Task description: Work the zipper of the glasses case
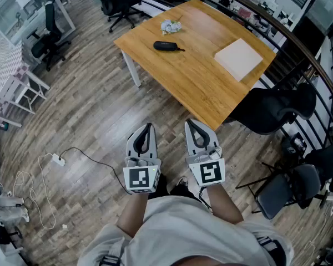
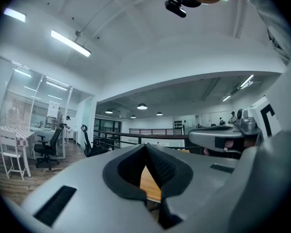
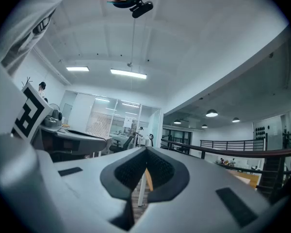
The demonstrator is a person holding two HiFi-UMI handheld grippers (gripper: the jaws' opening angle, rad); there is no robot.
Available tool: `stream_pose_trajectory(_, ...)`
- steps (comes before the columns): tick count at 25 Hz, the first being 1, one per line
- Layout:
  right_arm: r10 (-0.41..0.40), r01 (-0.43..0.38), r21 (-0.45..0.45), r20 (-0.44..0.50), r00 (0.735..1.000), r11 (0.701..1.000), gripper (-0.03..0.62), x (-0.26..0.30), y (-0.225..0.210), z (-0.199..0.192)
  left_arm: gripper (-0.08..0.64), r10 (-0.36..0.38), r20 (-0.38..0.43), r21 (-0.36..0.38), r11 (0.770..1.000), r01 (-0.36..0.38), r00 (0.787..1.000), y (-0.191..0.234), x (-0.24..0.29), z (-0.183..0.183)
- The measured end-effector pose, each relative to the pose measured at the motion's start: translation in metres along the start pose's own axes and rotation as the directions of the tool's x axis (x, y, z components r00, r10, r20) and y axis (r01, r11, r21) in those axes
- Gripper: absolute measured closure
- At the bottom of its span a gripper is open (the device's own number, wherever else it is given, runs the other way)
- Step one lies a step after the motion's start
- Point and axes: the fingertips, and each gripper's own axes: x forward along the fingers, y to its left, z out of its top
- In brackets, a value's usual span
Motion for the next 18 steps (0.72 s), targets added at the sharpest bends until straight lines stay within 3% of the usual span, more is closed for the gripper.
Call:
stream_pose_trajectory(9, 0.008, -0.009, -0.017, -0.018, 1.0, 1.0, 0.568, 0.036, 0.013, -0.003, 0.537, -0.015, -0.001, -0.031, 0.999, 0.014, 1.0, 0.036, 0.018, -0.006)
stream_pose_trajectory(18, -0.009, 0.006, -0.051, -0.063, 0.998, 0.999, 0.566, 0.114, 0.04, -0.029, 0.537, -0.129, -0.003, -0.042, 0.991, 0.128, 0.992, 0.107, 0.06, -0.022)
